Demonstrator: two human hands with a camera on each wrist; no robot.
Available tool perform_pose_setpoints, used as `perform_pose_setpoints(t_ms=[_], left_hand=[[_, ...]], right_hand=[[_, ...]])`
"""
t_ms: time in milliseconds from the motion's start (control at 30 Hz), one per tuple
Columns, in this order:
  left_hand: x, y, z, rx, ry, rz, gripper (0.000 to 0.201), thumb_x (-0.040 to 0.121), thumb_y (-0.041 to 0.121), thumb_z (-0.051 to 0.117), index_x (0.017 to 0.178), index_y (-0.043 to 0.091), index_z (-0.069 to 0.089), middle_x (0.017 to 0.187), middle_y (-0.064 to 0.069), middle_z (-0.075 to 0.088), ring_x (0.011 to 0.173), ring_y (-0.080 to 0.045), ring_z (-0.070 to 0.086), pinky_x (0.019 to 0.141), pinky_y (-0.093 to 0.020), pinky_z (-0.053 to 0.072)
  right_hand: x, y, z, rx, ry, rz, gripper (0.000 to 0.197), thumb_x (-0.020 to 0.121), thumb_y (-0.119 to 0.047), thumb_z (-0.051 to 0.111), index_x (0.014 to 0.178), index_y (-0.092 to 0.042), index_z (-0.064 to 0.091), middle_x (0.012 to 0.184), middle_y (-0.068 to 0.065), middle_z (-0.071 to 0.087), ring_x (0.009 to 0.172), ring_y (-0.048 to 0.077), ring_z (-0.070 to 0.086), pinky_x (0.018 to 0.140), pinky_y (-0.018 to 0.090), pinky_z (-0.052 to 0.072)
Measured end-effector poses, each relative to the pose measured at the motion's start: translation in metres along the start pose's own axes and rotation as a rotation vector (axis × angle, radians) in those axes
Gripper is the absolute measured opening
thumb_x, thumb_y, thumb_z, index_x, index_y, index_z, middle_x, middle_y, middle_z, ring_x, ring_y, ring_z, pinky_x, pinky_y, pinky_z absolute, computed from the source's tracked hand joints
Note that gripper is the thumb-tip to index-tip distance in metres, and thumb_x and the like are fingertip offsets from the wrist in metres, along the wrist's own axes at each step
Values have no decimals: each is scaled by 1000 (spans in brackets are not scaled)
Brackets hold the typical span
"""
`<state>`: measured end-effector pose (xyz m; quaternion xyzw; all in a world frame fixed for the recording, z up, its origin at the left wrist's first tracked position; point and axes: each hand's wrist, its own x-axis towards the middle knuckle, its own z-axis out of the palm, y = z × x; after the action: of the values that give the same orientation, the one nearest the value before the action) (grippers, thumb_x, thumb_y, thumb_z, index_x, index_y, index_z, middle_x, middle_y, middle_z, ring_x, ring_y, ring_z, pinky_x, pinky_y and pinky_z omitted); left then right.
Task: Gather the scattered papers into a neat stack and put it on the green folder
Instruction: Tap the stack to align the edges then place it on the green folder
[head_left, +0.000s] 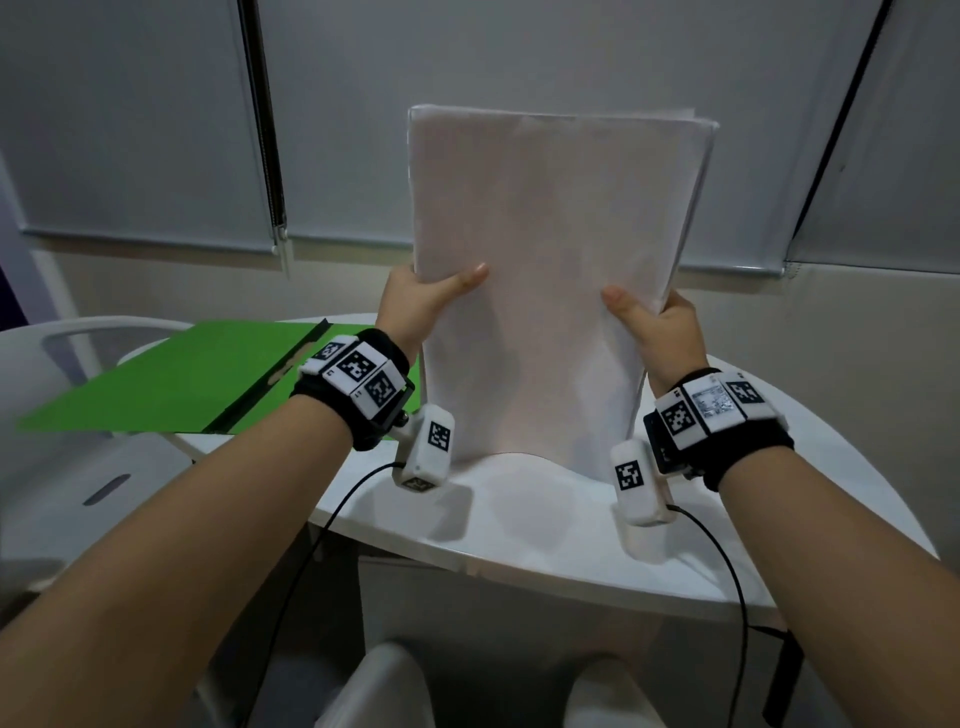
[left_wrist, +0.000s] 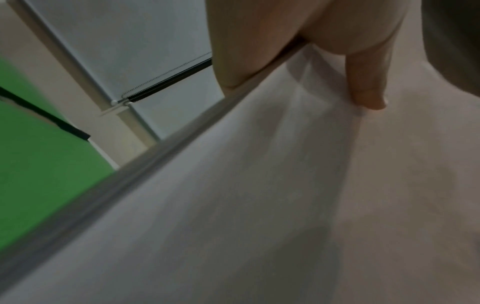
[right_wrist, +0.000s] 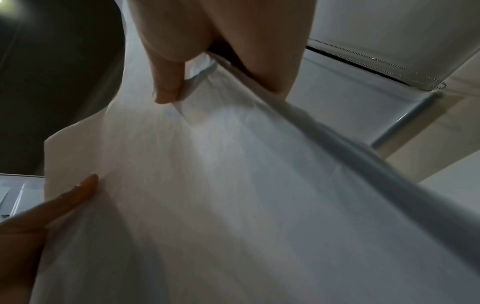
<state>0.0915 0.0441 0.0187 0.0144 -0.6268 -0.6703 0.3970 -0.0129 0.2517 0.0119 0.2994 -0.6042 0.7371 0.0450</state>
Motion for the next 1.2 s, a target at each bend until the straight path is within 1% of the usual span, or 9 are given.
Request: perform_pose_setpoints(t_ms=[133,267,500,767,900,933,1000,1067,1200], left_hand=[[12,30,-2,-15,-60,99,64,57,20,82,115,5,59,100,-4,71,86,-14,70,74,-26,55],[20,49,1,-25,-103,161,61,59,7,79,114,6,52,102,-6,66,84,-11,69,73,-27,55],[23,49,2,-48,-153,157,58,60,-6,71,113,6,51,100,-8,65,83,-14,68,71,-30,56],[13,21,-8,-42,-139,26,37,61,0,73,95,11,63,78,6,75,72,-9,69,68,-24,56],[-13,-34,-19,34,-196,-179,33,64,-4,75,93,10,66,77,7,75,70,-6,70,67,-19,56],[-19,-43,-19,45,-188,-206,29,69,-7,72,92,10,66,75,8,75,69,-5,70,66,-19,56],[-23,-52,-18,52,-138,-210,26,74,-9,68,92,9,66,73,8,75,67,-5,70,66,-20,57],[-24,-54,-13,52,-88,-180,25,73,-9,69,90,9,66,71,7,75,66,-6,69,67,-21,57],[-21,-44,-3,38,-41,-140,18,72,-8,70,80,8,66,62,6,72,59,-7,68,61,-21,56]], right_hand=[[3,-9,-3,-33,-13,-30,14,77,-16,75,87,-19,66,66,-15,72,65,-1,68,64,15,54],[10,-29,-1,25,-9,-94,21,78,-13,73,90,-26,60,89,-8,69,78,5,68,76,23,57],[8,-20,-1,-10,1,-62,14,78,-11,73,86,-21,66,75,-11,71,69,1,68,71,19,55],[3,-1,-5,-12,-14,32,11,79,-14,72,87,-19,65,81,-5,72,72,8,69,75,25,56],[-8,22,-14,-103,-140,256,46,57,-27,86,97,-13,67,99,8,71,90,25,68,88,39,54],[-11,27,-15,-145,-178,319,50,59,-26,84,103,-9,66,103,12,70,90,26,67,89,40,54],[-14,33,-16,-202,-214,384,39,71,-16,78,106,-6,65,105,15,69,87,26,67,87,40,54],[-12,37,-18,-246,-195,364,26,74,-15,77,97,-10,66,100,14,70,85,25,67,85,39,55],[-12,37,-21,-234,-121,322,33,65,-36,82,88,-17,66,98,11,73,90,29,70,88,46,55]])
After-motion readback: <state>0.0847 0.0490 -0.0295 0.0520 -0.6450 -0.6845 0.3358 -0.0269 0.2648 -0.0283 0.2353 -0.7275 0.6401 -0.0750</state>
